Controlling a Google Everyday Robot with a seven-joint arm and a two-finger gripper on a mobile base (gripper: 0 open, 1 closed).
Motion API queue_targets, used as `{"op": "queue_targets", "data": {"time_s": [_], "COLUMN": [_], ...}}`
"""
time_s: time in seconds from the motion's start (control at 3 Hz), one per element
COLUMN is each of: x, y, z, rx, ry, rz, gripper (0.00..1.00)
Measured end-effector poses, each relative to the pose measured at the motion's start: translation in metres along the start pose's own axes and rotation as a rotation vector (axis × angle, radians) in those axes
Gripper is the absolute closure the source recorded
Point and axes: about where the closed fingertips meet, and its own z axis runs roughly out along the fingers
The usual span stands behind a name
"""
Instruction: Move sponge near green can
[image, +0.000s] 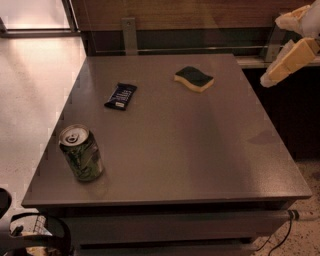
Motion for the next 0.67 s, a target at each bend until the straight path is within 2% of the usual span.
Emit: {"op": "queue_targets", "data": {"time_s": [0.33, 0.67], "x": [0.0204, 0.0205], "y": [0.0035, 0.001], "z": [0.0152, 0.0194], "rx": [-0.015, -0.017], "ry": [-0.074, -0.083], "rz": [0.062, 0.064], "gripper": [0.0, 0.0]}}
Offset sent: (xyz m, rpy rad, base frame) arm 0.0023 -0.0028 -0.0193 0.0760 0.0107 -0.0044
